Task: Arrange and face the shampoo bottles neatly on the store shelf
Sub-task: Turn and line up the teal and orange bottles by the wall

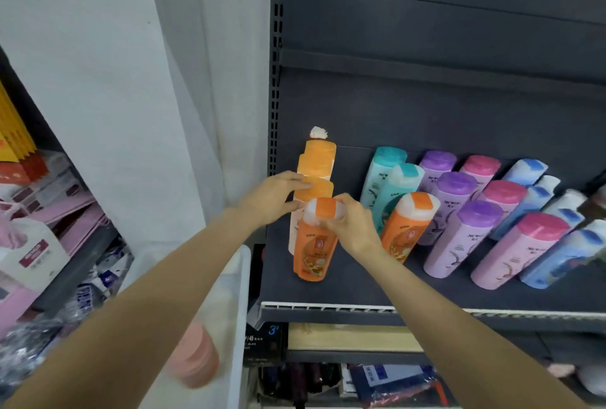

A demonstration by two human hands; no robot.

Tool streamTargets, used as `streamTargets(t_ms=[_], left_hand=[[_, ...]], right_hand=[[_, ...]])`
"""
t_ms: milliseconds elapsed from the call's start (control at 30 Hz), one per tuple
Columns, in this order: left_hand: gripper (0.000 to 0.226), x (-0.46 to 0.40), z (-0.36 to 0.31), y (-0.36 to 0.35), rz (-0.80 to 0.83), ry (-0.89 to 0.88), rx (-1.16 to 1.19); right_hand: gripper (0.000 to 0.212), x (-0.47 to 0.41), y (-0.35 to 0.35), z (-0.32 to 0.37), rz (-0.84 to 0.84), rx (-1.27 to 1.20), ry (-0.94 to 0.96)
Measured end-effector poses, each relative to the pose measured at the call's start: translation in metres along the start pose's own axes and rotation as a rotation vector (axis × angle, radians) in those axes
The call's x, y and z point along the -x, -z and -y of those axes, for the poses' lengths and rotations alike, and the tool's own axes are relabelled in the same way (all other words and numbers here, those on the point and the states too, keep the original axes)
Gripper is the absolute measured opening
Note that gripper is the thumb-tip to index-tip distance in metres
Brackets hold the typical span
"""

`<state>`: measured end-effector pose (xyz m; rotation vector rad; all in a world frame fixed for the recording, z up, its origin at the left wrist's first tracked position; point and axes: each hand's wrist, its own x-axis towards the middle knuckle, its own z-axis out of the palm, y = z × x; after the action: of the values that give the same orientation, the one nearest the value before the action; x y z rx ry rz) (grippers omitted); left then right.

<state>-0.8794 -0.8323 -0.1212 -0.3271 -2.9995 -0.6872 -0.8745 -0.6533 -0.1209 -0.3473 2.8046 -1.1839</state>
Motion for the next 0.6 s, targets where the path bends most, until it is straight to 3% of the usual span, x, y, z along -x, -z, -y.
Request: streamTargets(t_ms=[600], left_hand=[[0.043, 0.0009, 0.0027, -0.0048, -0.051, -0.03, 0.075]], right_hand=[[0.05, 0.005, -0.0108, 0.0004, 0.027, -0.081, 0.036]])
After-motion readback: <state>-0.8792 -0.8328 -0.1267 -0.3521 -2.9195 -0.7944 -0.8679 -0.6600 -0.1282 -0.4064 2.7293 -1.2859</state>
